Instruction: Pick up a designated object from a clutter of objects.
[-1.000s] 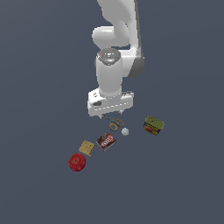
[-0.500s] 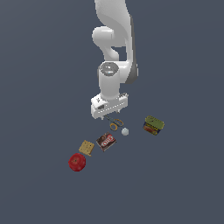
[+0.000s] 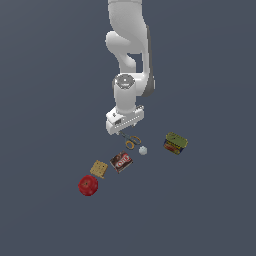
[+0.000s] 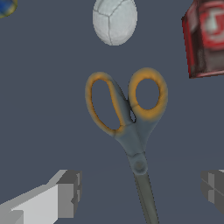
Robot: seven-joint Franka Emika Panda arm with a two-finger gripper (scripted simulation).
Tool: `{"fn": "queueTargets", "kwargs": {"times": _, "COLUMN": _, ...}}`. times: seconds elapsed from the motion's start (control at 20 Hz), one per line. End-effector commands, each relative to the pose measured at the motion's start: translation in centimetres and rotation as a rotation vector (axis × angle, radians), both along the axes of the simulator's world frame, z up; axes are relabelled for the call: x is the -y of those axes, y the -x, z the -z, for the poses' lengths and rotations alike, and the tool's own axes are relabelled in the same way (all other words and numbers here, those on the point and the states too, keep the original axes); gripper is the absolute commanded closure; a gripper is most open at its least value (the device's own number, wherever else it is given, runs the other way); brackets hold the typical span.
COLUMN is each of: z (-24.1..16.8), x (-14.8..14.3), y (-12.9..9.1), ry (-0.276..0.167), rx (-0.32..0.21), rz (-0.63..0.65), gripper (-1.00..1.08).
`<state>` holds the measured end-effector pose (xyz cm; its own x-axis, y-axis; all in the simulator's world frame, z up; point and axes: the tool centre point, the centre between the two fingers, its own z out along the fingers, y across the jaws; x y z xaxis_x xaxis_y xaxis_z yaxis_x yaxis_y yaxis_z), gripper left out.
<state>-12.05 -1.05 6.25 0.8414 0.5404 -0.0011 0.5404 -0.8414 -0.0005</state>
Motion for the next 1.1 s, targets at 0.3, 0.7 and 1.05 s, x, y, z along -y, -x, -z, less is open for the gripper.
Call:
{"fn": "queueTargets", "kwargs": {"times": 0.3, "z": 0.5, "x": 0.0, "y": 0.5, "ry": 0.000, "rx": 0.000, "rz": -0.015, "gripper": -0.92}}
{"fn": "queueTargets", "kwargs": {"times": 0.7, "z": 2.5, "x": 0.0, "y": 0.6, "ry": 0.000, "rx": 0.001, "rz": -0.017, "gripper": -0.92}}
{"fn": "queueTargets", "kwargs": {"times": 1.05, "z": 5.0, "x": 0.0, "y": 0.7, "ry": 0.000, "rx": 0.001, "rz": -0.018, "gripper": -0.92}}
